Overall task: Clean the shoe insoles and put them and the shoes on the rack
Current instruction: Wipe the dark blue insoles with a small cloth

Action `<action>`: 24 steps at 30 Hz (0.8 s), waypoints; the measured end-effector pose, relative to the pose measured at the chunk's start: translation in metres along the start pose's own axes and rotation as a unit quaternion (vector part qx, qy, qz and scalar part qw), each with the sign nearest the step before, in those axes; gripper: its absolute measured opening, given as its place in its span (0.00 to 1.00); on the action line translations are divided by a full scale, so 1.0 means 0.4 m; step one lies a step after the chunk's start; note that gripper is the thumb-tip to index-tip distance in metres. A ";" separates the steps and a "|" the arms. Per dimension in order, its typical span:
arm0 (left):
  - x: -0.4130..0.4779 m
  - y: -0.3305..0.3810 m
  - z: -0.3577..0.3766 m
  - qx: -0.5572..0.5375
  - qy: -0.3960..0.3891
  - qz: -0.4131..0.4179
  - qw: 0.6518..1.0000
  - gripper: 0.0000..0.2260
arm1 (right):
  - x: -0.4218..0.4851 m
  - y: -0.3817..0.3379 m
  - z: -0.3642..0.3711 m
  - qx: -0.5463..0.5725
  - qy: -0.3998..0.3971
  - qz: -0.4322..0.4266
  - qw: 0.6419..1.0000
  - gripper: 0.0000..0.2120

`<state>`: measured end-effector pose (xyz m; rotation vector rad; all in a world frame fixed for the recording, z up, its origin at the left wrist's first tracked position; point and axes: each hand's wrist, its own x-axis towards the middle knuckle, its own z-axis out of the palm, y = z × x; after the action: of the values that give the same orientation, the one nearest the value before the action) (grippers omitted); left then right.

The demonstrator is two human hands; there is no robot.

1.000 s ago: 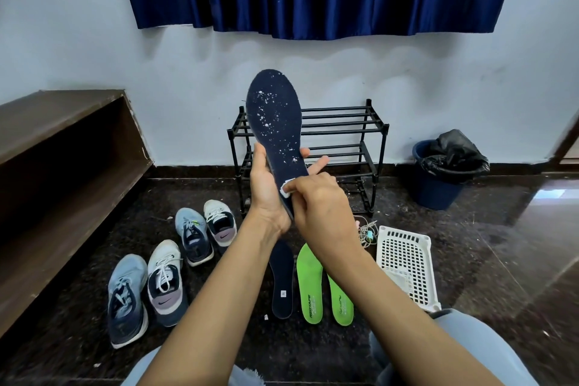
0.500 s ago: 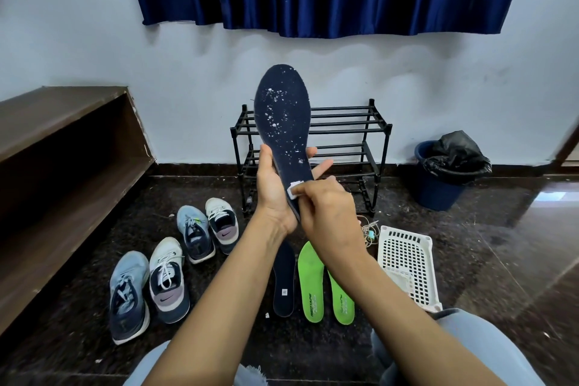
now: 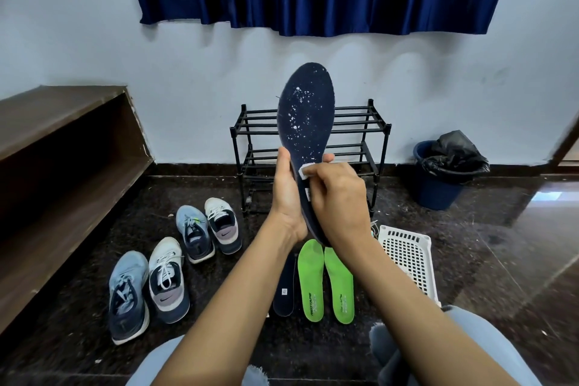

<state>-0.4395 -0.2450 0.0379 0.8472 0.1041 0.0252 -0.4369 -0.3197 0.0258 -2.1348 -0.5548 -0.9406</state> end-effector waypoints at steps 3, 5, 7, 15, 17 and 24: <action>-0.001 0.013 -0.010 0.002 0.015 0.002 1.000 0.34 | -0.030 -0.012 0.003 -0.005 -0.027 0.002 1.000 0.09; -0.001 0.021 -0.014 0.005 0.019 0.008 1.000 0.34 | -0.048 -0.019 0.001 -0.004 -0.040 -0.007 0.999 0.09; -0.004 0.029 -0.015 -0.004 0.023 0.014 1.000 0.33 | -0.058 -0.022 0.000 -0.001 -0.044 -0.018 0.999 0.10; -0.008 -0.014 0.011 -0.003 -0.004 -0.014 1.000 0.30 | 0.014 0.014 -0.004 -0.036 -0.012 -0.004 0.999 0.08; -0.005 -0.009 0.012 -0.009 -0.007 -0.017 1.000 0.32 | 0.014 0.015 -0.003 -0.037 -0.014 0.001 0.999 0.08; 0.007 0.011 0.002 0.042 0.027 -0.011 0.999 0.34 | -0.024 -0.004 -0.021 -0.061 -0.108 0.027 0.992 0.09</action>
<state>-0.4365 -0.2422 0.0415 0.9286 0.1668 0.0235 -0.4480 -0.3258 0.0230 -2.3673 -0.5525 -0.7352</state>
